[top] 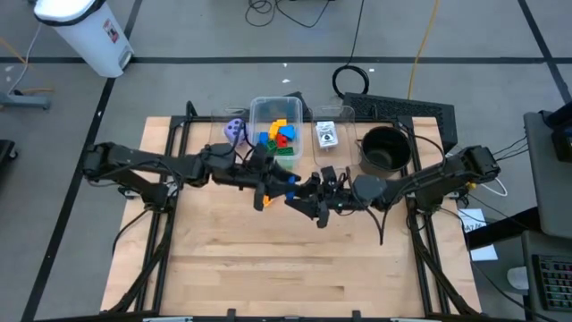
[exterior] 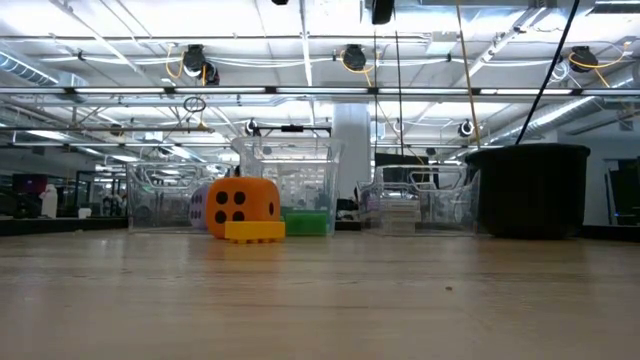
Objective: Pick & Place Toys
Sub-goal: Put the blue four stud game piece into the middle transparent bin
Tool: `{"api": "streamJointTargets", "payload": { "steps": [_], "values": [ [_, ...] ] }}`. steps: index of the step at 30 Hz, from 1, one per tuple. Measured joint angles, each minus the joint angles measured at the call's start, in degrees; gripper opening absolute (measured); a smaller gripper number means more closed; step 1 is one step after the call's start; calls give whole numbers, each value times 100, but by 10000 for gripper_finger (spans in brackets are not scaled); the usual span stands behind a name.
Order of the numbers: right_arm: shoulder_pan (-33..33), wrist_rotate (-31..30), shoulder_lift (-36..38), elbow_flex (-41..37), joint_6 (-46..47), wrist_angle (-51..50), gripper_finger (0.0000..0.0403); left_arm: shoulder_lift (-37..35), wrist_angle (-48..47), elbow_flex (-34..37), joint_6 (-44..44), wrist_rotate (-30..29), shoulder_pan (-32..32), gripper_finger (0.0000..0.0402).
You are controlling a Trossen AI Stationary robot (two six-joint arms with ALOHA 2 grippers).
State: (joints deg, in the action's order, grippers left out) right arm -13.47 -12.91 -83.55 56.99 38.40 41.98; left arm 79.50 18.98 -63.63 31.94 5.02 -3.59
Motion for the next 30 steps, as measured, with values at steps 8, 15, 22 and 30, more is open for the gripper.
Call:
{"api": "streamJointTargets", "payload": {
  "steps": [8, 15, 22, 30],
  "values": [
    [325, 296, 4, 2, -19, -34, 243, 0, -2329, -1217, -940, 57, 437, 142],
    [714, 309, 6, 3, -117, -157, 243, -7, -3771, -2034, -1908, 674, 1489, 150],
    [1025, 564, 11, 4, -18, -506, 244, 199, -4449, -2070, -2695, 1036, 2845, 141],
    [1275, 556, 11, 4, -104, -1099, 238, 1480, -5067, -2435, -3530, 1351, 3692, 152]
  ]
}}
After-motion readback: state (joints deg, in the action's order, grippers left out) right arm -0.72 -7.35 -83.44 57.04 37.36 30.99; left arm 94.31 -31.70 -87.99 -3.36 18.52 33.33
